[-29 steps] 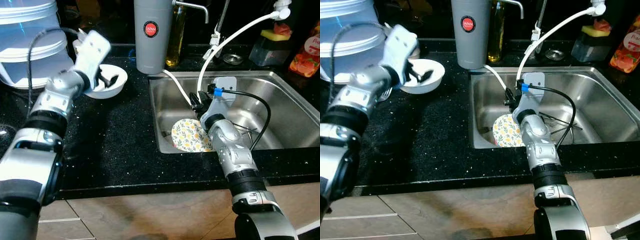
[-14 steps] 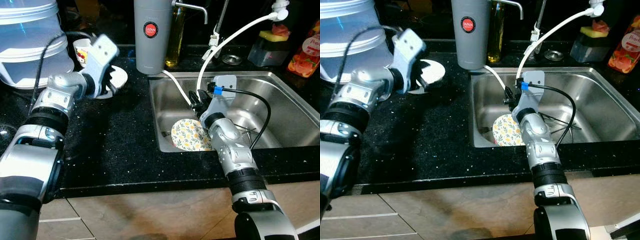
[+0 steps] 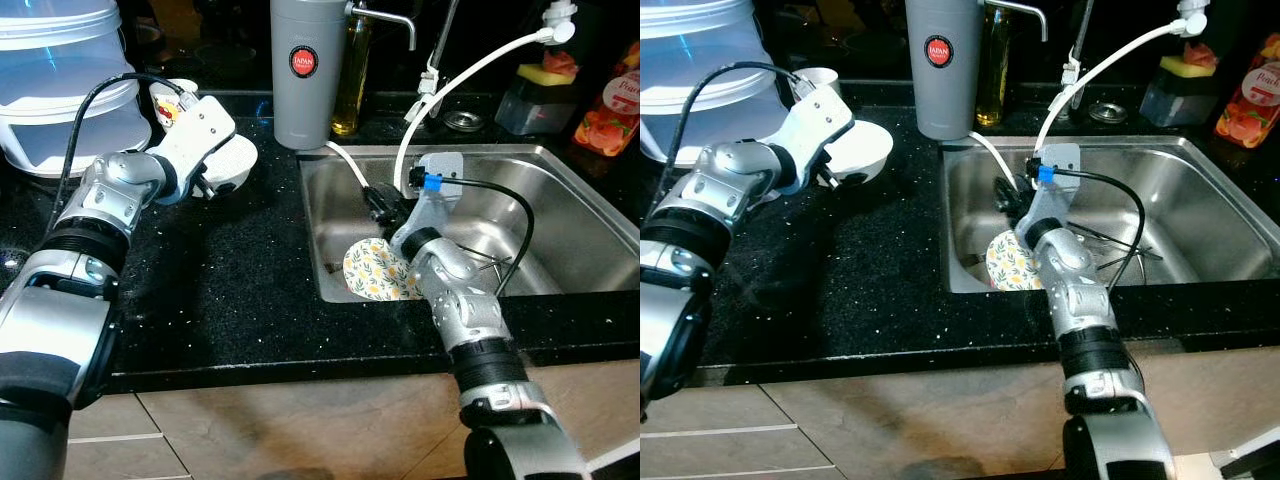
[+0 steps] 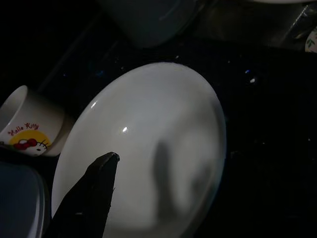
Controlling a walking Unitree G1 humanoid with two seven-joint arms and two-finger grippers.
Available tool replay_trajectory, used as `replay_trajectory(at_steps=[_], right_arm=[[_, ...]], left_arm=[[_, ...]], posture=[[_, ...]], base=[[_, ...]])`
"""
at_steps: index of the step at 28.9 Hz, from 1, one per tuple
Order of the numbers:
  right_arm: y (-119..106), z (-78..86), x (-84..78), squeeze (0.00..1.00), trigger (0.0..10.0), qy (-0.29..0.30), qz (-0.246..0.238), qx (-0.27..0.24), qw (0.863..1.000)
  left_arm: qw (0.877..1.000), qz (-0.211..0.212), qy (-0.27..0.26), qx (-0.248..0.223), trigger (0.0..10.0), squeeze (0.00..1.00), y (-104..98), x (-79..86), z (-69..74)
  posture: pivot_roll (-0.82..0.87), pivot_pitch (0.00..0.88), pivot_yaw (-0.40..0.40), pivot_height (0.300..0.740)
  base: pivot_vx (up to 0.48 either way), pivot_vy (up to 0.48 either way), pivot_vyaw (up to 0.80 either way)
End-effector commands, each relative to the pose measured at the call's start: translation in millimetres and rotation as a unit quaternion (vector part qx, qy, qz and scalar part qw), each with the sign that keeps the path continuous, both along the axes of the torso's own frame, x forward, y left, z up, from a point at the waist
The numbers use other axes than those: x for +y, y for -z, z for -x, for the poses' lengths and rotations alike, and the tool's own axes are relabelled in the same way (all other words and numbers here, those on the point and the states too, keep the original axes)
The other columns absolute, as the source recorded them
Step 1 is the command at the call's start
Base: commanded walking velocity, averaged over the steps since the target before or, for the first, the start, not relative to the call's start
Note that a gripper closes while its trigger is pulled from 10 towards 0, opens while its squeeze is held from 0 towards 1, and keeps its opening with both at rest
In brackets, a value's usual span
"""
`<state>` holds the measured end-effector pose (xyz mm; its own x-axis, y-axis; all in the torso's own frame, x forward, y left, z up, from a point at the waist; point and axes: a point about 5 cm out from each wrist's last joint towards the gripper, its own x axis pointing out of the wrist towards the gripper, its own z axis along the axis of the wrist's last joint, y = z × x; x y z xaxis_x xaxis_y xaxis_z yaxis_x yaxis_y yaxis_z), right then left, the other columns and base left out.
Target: Kitchen organization
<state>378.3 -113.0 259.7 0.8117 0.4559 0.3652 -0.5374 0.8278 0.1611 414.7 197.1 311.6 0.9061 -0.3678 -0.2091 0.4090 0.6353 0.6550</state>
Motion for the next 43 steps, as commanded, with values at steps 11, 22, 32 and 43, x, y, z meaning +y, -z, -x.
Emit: replay_trajectory(at_steps=[11, 22, 32, 43], right_arm=[[-8.4, 25.1, 17.9, 0.00, 10.0, -0.150, -0.026, -0.033, 0.988], [-6.5, 27.8, 17.8, 0.00, 10.0, -0.155, -0.012, -0.028, 0.987], [-8.5, 20.0, 5.6, 0.00, 10.0, -0.103, -0.024, -0.024, 0.994], [-5.3, 3.3, -22.4, 0.00, 10.0, 0.003, -0.027, 0.011, 1.000]], left_arm=[[0.999, -0.015, -0.011, 0.050, 10.0, 0.00, 22.8, 10.1, 1.1], [0.998, 0.021, 0.018, 0.061, 0.0, 0.00, 21.5, 8.2, 3.0], [0.989, 0.017, 0.103, 0.105, 0.0, 0.00, 18.4, 0.8, 10.6], [0.945, -0.060, 0.253, 0.197, 0.0, 0.00, 16.0, -9.3, 38.5]], posture=[[0.00, 0.139, -0.020, 0.740], [0.01, 0.123, -0.022, 0.740], [0.01, 0.121, -0.019, 0.740], [0.02, 0.138, -0.015, 0.740]], base=[[0.000, 0.000, 0.00], [0.000, 0.000, 0.00], [0.000, 0.000, 0.00], [0.000, 0.000, 0.00]])
